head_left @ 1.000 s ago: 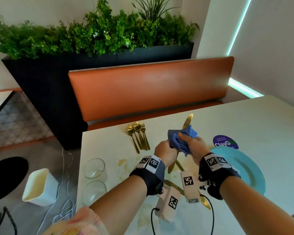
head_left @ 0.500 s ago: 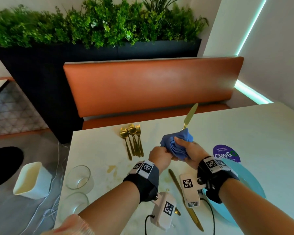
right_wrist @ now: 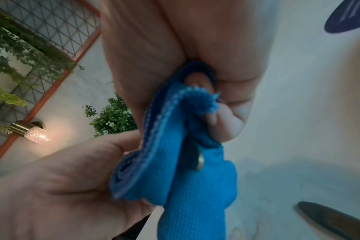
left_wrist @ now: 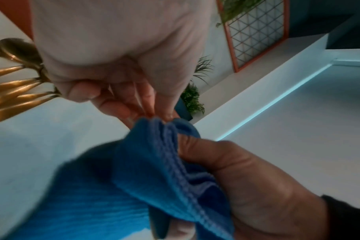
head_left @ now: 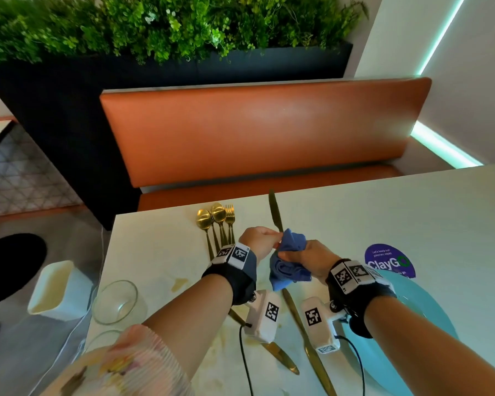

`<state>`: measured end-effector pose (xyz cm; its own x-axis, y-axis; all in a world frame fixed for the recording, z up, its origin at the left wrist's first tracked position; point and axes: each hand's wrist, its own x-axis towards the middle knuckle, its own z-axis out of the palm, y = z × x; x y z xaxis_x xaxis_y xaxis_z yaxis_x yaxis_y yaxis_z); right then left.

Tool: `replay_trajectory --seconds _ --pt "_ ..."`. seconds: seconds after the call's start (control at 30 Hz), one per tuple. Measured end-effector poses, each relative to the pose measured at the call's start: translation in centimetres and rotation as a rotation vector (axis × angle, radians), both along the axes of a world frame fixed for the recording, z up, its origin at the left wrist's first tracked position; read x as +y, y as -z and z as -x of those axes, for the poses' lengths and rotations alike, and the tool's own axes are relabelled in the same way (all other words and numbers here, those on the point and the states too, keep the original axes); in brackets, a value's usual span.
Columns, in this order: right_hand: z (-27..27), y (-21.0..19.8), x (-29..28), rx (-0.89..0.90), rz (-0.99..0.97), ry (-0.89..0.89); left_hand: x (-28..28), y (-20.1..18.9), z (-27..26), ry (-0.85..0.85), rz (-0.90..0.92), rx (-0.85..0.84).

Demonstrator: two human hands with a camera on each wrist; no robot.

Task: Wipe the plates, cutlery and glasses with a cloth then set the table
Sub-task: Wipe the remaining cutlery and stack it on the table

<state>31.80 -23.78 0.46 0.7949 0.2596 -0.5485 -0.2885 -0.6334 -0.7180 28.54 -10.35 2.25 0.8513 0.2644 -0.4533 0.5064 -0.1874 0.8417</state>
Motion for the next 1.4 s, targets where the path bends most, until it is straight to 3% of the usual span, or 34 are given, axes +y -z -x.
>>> replay_trajectory --seconds 0.2,0.37,0.6,0.7,0.9,1.03,1.23,1.33,1.4 --pt "-1.0 0.3 1.1 0.027 0.022 -0.121 0.4 2.4 -2.5 -0.115 0.061 0.144" --pt "-1.9 -0.3 0.5 0.033 0.215 -0.346 2.2 3.0 -5.1 -0.283 0.013 0.181" --pt "-3.9 0.7 -2.6 -0.037 0.283 -0.196 5.5 6.8 -7.9 -0.055 -0.403 0.354" --pt "-4.5 0.8 -3.3 -0.053 0.288 -0.177 5.5 8.3 -8.0 0.017 -0.526 0.343" --pt "-4.9 1.4 -3.3 -0.041 0.241 -0.124 5.4 10.3 -8.4 0.007 -0.696 0.331" --pt "-4.6 1.8 -3.1 -0.024 0.207 -0.07 5.4 10.3 -8.3 -0.072 -0.694 0.327" --pt "-2.9 0.6 -3.7 -0.04 0.215 -0.018 4.1 8.3 -7.3 0.13 -0.761 0.214" --pt "-1.3 -0.7 -4.2 -0.062 0.232 0.019 1.4 7.3 -5.3 0.374 -0.566 0.137" --pt "-0.3 -1.4 -4.7 -0.071 0.244 0.045 -0.8 7.2 -3.1 0.596 -0.553 0.098"
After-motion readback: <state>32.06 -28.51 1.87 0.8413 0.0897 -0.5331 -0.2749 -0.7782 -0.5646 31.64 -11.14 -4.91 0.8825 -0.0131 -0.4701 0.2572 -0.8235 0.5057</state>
